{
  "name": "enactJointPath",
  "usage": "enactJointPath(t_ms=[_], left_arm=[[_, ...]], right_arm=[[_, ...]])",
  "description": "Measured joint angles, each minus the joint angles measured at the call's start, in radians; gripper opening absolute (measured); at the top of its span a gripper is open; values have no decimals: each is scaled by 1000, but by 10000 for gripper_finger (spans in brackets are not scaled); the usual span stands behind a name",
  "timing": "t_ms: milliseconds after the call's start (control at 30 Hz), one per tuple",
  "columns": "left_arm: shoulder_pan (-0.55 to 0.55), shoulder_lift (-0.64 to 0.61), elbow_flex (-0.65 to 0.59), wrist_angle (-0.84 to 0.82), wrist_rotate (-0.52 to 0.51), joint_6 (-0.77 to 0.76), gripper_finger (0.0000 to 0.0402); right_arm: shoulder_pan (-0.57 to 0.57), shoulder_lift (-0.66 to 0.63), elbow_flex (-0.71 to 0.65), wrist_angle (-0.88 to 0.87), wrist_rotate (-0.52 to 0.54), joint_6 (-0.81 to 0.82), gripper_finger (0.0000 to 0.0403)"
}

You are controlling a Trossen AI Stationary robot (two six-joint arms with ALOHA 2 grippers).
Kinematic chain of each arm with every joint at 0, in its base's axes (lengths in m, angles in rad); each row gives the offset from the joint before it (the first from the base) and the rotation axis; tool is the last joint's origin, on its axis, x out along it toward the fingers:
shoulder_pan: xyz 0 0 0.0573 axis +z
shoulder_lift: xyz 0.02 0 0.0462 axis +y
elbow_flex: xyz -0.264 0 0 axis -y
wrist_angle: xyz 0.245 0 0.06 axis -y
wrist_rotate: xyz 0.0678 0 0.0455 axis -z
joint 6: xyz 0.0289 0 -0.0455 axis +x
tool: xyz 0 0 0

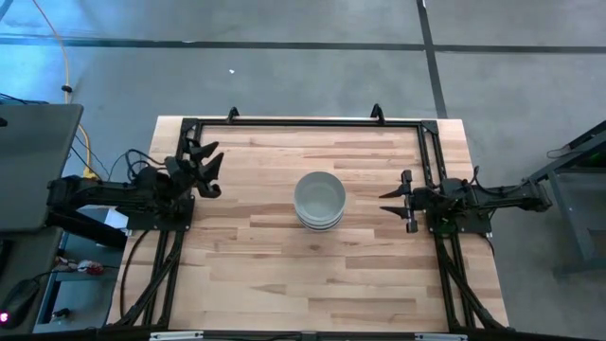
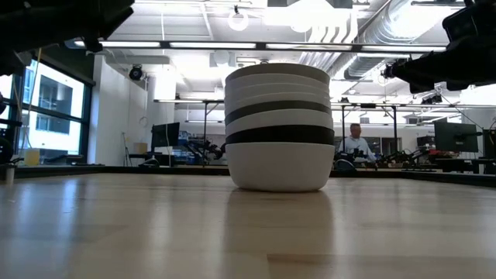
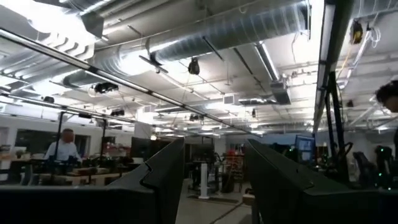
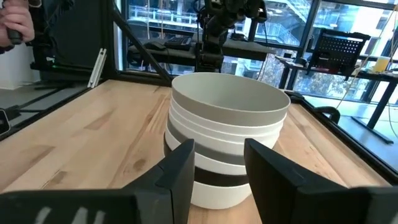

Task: Nest bowls inside each other
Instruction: Return to Home Position

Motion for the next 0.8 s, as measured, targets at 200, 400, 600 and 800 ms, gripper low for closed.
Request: enactJointPath(t_ms=[200, 400, 600, 800], left_arm=[[0, 0, 0, -65, 73, -8, 159], [0, 0, 0, -284, 103, -59, 159], [0, 0, 0, -434, 200, -117, 159], [0, -1, 1, -553, 247, -179, 159]], right_arm=[[0, 0, 0, 0, 2, -4, 133], [0, 0, 0, 0, 2, -5, 133], [0, 0, 0, 0, -3, -8, 133], [0, 0, 0, 0, -6, -50, 133]])
